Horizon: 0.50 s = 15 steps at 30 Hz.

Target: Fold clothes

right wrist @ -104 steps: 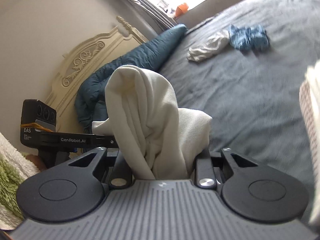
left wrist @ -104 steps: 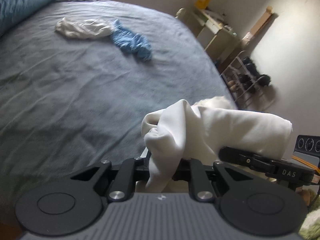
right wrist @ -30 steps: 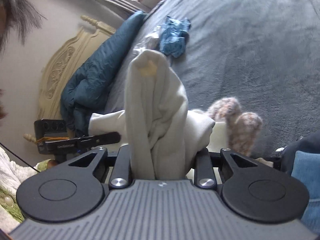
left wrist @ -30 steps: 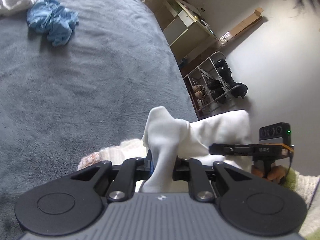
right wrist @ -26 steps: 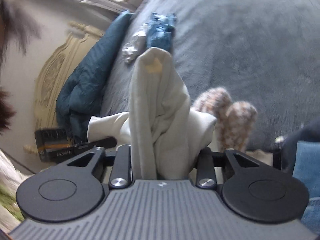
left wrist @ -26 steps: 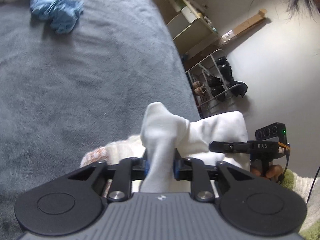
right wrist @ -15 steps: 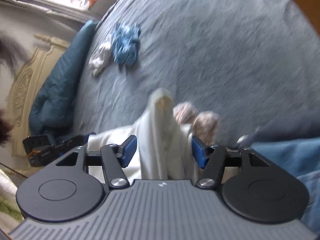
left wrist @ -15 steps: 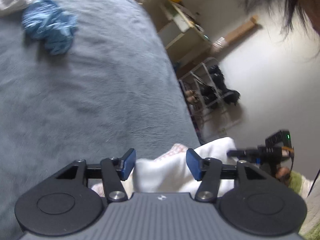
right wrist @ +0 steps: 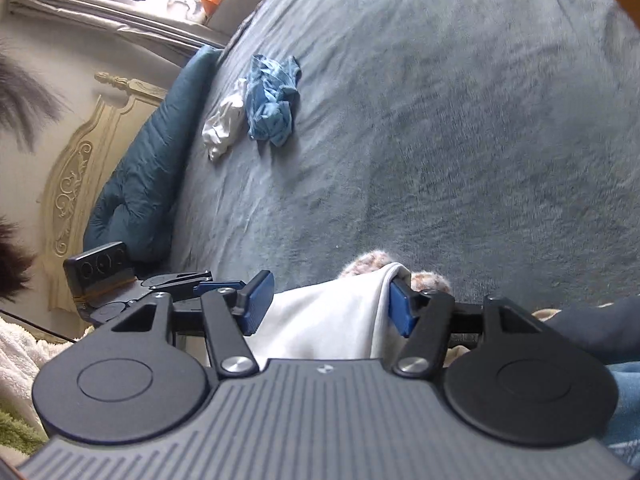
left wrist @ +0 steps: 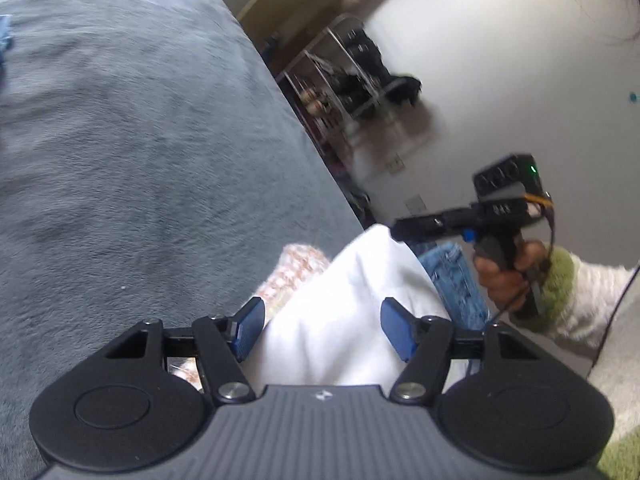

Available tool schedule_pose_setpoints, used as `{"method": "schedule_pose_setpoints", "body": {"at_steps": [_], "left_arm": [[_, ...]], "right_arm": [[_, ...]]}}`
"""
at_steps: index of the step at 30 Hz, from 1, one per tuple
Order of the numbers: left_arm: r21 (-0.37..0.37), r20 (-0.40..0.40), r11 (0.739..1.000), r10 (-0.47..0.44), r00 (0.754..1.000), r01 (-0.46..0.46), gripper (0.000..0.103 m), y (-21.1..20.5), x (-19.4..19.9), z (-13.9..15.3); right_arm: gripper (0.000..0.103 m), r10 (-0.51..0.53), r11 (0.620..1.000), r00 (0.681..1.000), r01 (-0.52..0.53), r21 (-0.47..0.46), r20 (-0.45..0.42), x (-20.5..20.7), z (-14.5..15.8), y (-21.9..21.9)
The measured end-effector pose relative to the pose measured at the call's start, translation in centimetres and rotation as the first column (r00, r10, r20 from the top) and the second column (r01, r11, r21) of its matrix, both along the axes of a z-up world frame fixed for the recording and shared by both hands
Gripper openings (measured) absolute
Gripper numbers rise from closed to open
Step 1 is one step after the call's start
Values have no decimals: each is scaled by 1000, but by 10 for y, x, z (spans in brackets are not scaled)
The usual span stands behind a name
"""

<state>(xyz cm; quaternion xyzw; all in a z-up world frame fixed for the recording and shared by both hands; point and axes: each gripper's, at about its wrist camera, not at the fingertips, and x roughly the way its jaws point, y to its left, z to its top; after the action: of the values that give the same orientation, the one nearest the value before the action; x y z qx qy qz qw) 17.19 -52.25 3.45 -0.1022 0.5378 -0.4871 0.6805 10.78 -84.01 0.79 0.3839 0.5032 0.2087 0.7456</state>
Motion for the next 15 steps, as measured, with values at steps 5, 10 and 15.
{"method": "schedule_pose_setpoints", "body": {"at_steps": [5, 10, 15], "left_arm": [[20, 15, 999, -43, 999, 43, 65, -7, -5, 4], [8, 74, 999, -54, 996, 53, 65, -6, -6, 16], [-42, 117, 997, -60, 991, 65, 65, -10, -6, 26]], "right_arm": [[11, 29, 999, 992, -31, 21, 126, -8, 16, 3], [9, 84, 994, 968, -97, 41, 236, -25, 50, 14], [9, 127, 988, 946, -147, 45, 298, -38, 78, 29]]}}
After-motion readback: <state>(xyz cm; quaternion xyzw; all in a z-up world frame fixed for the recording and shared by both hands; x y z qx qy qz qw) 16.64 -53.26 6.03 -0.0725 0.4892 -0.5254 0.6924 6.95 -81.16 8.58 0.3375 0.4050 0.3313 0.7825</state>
